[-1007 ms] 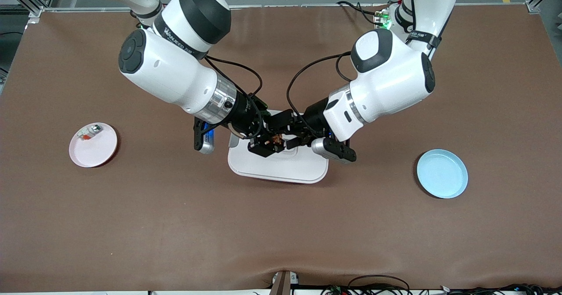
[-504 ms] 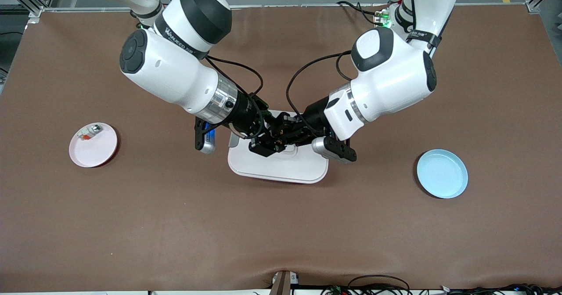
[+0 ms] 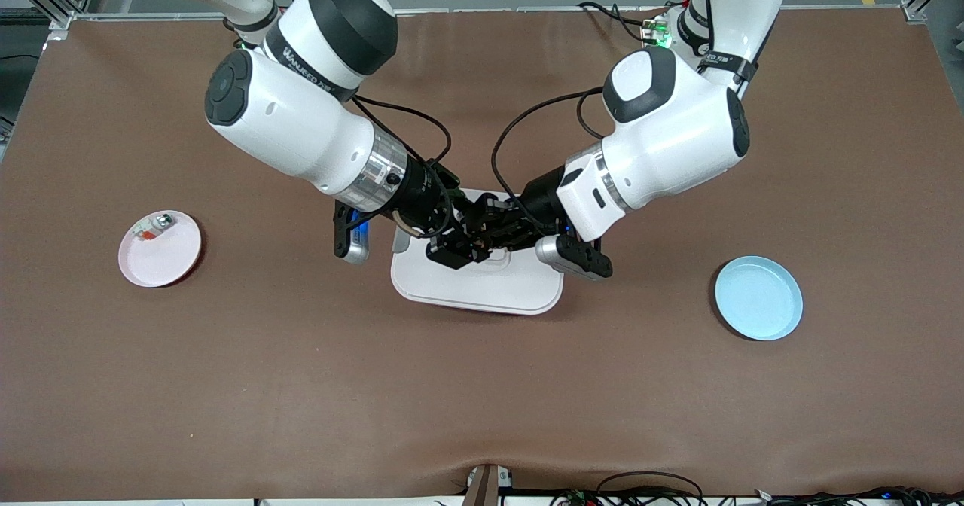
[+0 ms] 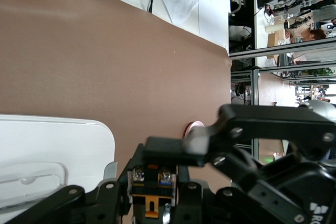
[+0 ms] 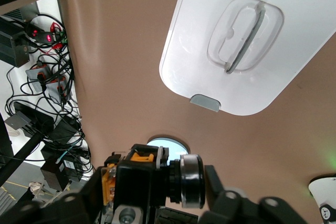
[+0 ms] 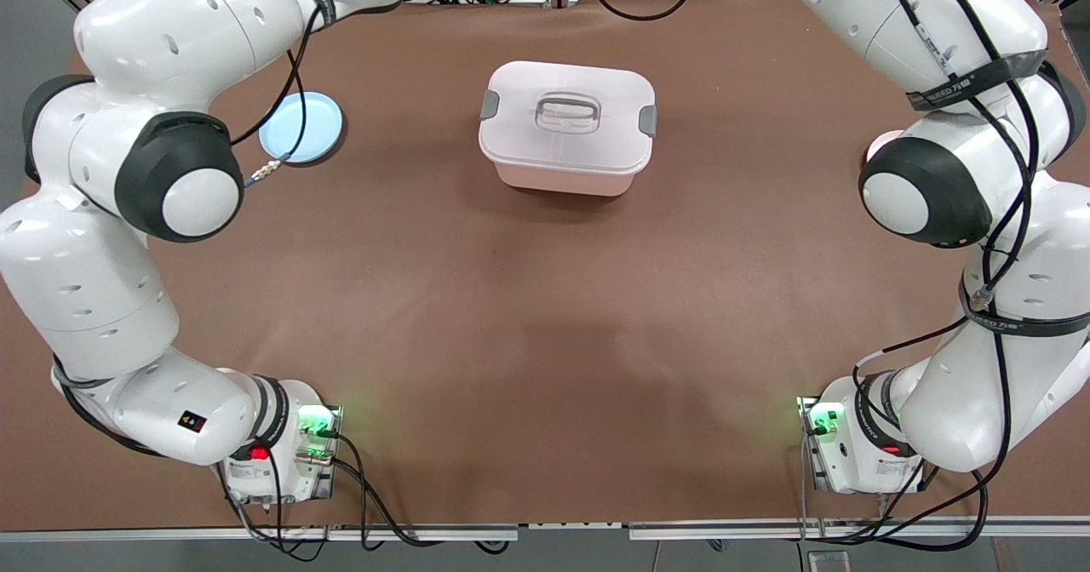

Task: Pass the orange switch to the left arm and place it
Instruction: 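Open the right gripper and withdraw while the left gripper carries the switch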

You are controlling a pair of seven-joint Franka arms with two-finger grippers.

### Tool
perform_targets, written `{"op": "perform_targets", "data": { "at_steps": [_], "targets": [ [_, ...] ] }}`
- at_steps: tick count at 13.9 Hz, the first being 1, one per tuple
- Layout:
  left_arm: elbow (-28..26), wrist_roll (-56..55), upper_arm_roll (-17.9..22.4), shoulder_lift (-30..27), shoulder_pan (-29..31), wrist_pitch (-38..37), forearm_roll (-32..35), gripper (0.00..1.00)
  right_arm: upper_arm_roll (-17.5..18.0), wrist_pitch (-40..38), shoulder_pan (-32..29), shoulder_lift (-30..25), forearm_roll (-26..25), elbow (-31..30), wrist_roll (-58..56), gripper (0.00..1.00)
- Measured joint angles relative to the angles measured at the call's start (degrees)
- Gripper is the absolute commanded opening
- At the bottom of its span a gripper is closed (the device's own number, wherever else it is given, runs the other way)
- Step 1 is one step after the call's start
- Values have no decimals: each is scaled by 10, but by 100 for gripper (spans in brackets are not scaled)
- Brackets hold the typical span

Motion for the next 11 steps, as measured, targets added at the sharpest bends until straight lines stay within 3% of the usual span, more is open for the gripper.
{"op": "perform_targets", "data": {
  "at_steps": [4,9,11],
  "targets": [
    [1,0,1,-1,14,-19,0,0,-11,-11,-16,0,0,4,-19,100],
    [4,2,4,-37,83,-175,7,0,-14,-139,-96,-7,-1,19,-203,100],
    [4,3,5,-54,104,-212,55,0,-15,-188,-132,-11,-1,20,-282,100]
  ]
}}
